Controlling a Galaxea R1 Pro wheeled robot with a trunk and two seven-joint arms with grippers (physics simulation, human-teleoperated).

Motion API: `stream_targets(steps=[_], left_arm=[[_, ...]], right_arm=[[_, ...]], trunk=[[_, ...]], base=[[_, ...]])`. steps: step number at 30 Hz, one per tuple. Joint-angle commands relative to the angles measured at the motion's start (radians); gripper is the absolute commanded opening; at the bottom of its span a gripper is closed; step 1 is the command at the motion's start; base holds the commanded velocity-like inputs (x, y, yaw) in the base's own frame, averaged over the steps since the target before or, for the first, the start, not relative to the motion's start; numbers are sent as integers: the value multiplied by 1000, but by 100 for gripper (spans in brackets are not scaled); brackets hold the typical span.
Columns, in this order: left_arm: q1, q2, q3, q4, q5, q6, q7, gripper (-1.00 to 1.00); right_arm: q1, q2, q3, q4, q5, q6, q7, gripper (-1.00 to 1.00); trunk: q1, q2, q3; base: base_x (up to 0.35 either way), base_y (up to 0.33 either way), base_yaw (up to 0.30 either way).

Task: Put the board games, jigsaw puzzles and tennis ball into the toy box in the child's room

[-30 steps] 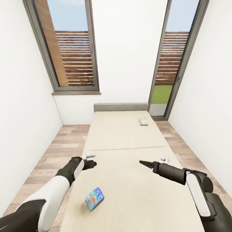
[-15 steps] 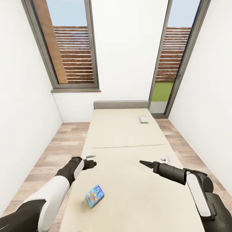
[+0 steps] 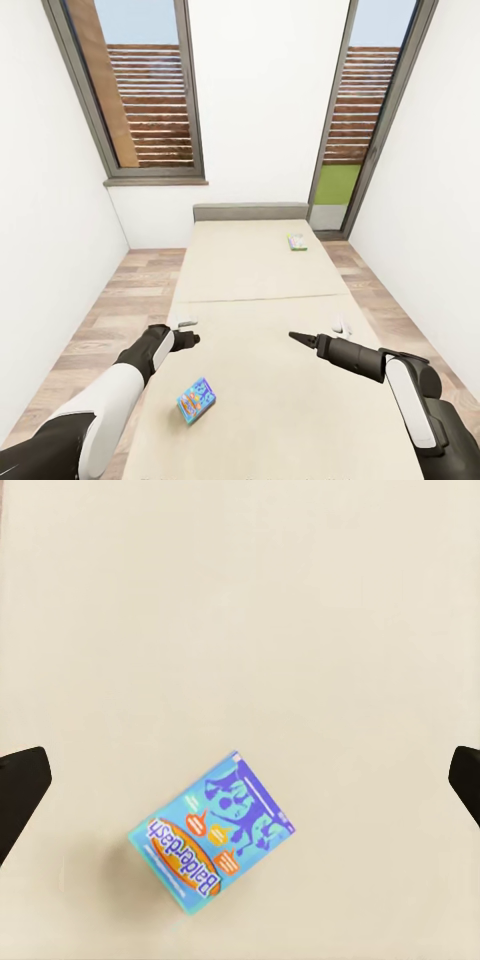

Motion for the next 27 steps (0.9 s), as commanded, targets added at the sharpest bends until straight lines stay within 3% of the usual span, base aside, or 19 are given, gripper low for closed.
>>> stream_targets(steps=[1,27], left_arm=[[-1,-1,6,-2,4,6,2,100],[-1,-1,5,0,2,6,4,100]], right_arm=[[-1,0,-1,0,7,4,9,100],[-1,1,-1,2,10,4,9,100]], trunk=[[1,-2,-4],[1,-2,-46]], base=[[0,0,0],[0,0,0]])
